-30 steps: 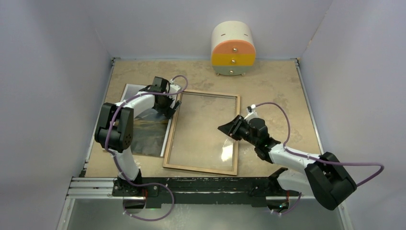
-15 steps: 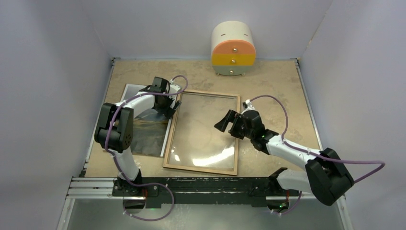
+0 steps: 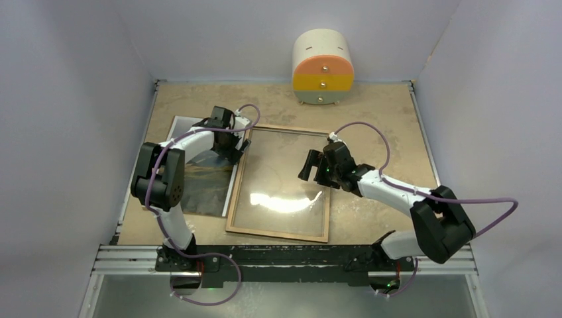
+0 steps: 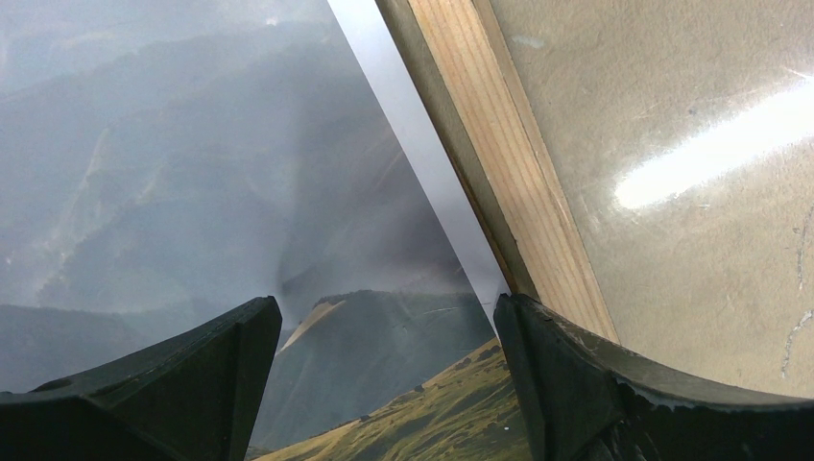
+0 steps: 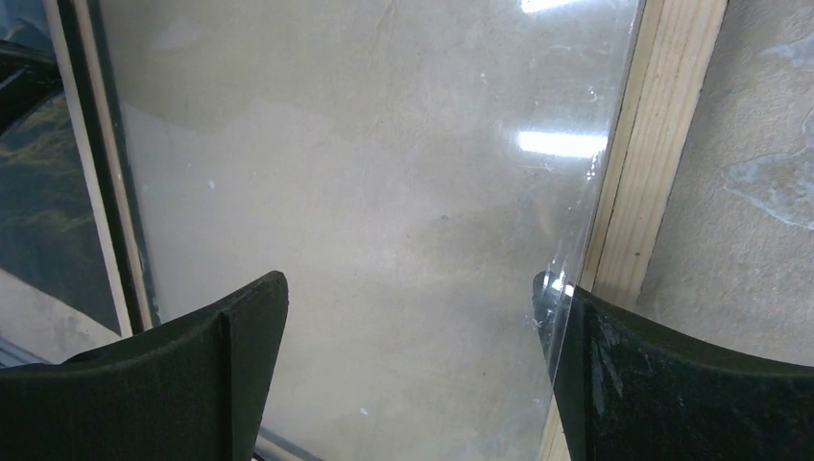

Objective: Put the photo into the frame

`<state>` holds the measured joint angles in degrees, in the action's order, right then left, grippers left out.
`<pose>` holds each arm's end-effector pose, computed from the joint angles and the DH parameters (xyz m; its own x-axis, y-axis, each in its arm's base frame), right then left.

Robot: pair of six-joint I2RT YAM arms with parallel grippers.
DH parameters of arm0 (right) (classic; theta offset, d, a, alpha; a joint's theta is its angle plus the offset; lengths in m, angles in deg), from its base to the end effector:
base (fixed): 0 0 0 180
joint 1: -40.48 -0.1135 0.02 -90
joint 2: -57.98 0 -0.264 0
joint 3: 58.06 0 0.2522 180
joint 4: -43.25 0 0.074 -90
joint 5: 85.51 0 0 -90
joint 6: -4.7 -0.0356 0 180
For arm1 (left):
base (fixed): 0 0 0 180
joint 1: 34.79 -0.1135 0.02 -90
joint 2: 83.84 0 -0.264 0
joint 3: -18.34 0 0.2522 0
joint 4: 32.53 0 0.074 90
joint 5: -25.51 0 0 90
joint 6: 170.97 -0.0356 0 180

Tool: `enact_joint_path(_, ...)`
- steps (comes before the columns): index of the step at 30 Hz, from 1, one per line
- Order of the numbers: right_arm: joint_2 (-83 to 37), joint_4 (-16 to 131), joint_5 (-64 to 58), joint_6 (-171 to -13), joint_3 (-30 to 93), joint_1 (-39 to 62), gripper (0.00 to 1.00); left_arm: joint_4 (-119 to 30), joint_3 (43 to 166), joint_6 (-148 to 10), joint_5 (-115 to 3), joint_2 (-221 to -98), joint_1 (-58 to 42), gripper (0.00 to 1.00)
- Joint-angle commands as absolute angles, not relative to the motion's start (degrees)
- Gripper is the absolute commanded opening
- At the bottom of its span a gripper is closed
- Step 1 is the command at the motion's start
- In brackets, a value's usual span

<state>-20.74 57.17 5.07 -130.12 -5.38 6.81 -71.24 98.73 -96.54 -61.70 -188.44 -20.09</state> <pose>0.2324 0.1544 0.1913 -0.7654 0.3371 -0.5483 -0.0119 0.8443 0.5357 0.3540 -0.0947 0.1680 -0.7558 0.4755 -0.4502 0.4960 0.8646 0.0804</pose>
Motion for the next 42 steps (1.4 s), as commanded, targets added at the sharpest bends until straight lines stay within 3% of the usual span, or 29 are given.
enact_joint_path(1,-21.57,62.7,8.59,-127.04,-0.89,6.1,0.99,-72.75,96.51,-96.45,-59.72,-190.38,-18.89,0.9)
enact_joint_path(23,-25.69,74.54,22.23,-126.08,7.45,0.86,0.99,-72.35,95.97,-96.15,-58.87,-190.45,-18.87,0.9)
enact_joint_path(42,-20.19,75.14,16.72,-127.53,8.6,3.22,0.99,-71.98,95.78,-96.23,-59.18,-189.88,-18.71,0.9)
